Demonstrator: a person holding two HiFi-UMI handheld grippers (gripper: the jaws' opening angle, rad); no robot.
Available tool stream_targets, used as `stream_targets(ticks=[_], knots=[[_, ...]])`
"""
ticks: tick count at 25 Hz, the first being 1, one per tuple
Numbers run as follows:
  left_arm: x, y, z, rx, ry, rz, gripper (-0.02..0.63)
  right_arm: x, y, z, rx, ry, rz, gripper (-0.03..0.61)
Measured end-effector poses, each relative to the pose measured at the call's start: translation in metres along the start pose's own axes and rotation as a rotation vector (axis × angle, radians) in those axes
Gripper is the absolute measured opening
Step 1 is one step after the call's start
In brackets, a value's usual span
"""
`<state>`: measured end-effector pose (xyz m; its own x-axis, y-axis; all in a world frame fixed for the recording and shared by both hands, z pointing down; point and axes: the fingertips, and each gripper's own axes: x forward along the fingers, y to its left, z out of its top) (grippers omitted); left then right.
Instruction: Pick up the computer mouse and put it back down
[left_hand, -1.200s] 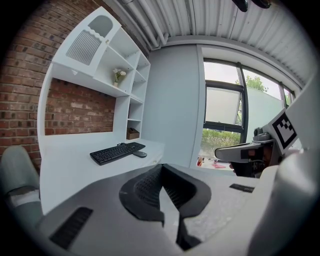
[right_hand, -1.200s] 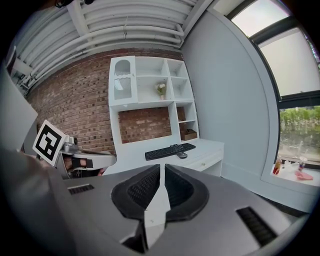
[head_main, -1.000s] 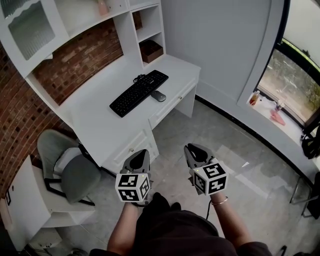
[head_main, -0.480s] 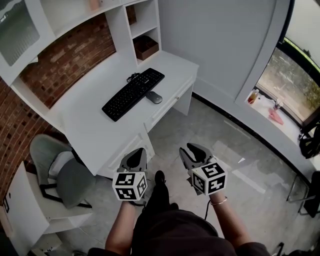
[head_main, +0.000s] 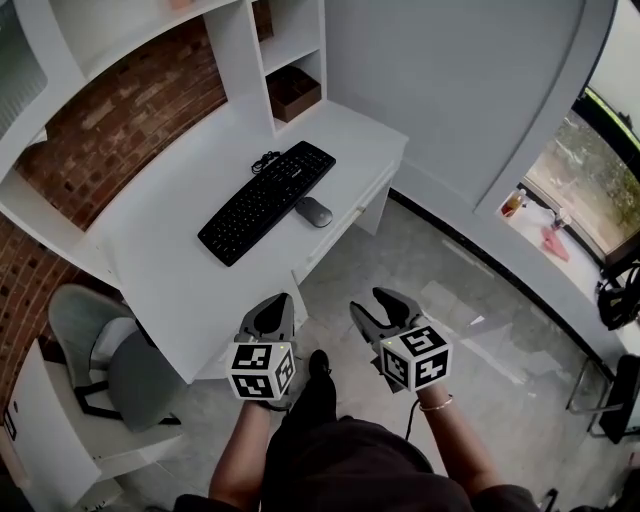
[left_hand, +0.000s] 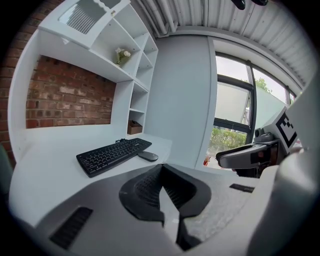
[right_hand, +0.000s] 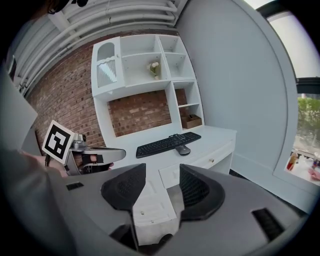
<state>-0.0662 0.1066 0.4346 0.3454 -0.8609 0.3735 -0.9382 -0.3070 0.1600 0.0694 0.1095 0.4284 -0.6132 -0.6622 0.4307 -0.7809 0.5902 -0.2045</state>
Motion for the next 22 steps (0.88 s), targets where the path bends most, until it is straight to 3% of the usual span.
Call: stream_targets(ticks=[8, 22], knots=[[0.044, 0.047, 0.022, -0.016, 0.007, -0.004, 0.009, 0.065, -0.012, 0.025, -0.012, 0.052, -0.003, 0.239], [0.086, 0.101, 0.043, -0.041, 0.001, -0.005, 0.009, 0.143, -0.018, 0.052, -0.093, 0.102, -0.002, 0.268]])
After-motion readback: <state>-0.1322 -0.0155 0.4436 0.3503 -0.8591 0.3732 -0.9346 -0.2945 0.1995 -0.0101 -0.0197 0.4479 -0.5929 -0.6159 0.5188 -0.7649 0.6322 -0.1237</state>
